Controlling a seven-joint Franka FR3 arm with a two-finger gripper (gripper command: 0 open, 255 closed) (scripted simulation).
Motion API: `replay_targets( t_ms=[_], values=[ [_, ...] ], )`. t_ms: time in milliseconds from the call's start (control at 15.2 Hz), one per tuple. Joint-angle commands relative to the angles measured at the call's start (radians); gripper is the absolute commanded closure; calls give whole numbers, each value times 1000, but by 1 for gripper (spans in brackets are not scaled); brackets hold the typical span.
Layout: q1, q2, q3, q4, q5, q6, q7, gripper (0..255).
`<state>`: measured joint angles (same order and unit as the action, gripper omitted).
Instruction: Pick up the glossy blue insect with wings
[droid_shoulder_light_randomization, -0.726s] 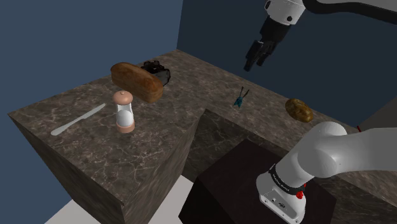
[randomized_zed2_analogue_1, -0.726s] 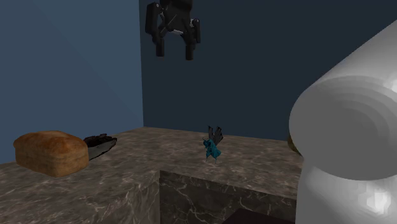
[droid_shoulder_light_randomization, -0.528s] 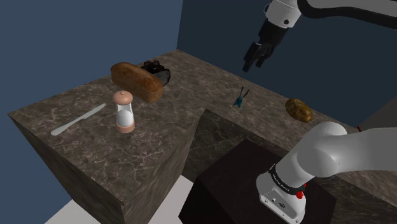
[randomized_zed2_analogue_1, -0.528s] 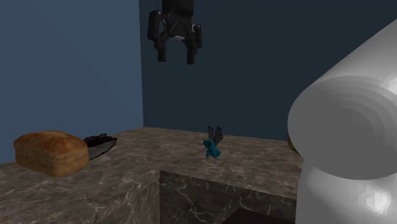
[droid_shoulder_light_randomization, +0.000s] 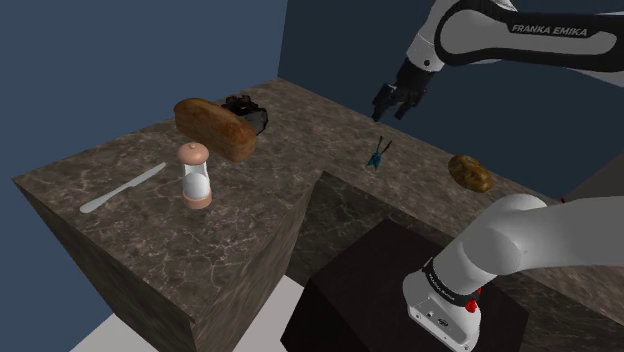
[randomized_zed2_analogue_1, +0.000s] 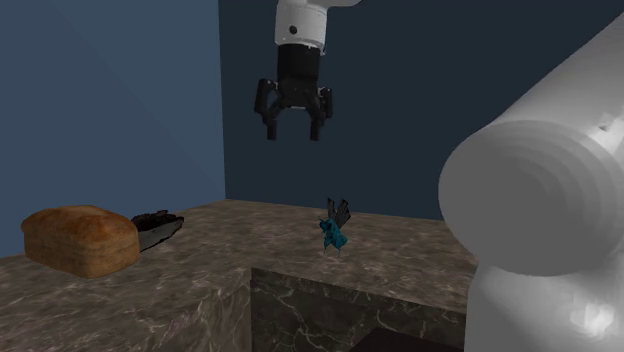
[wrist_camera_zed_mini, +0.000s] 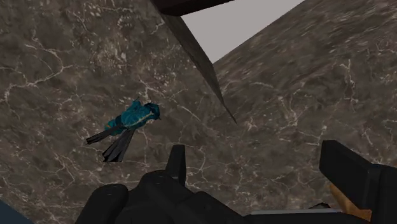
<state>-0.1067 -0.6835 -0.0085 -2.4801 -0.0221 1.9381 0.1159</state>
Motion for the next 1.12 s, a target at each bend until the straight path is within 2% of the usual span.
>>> replay_targets(
  t_ms=[0, 660, 1056],
  values=[
    [-29, 33, -22, -31, -5, 79, 18, 0],
    [-152, 234, -128, -124, -1, 432, 104, 0],
    [-195, 384, -197, -140, 42, 627, 126, 0]
  ],
)
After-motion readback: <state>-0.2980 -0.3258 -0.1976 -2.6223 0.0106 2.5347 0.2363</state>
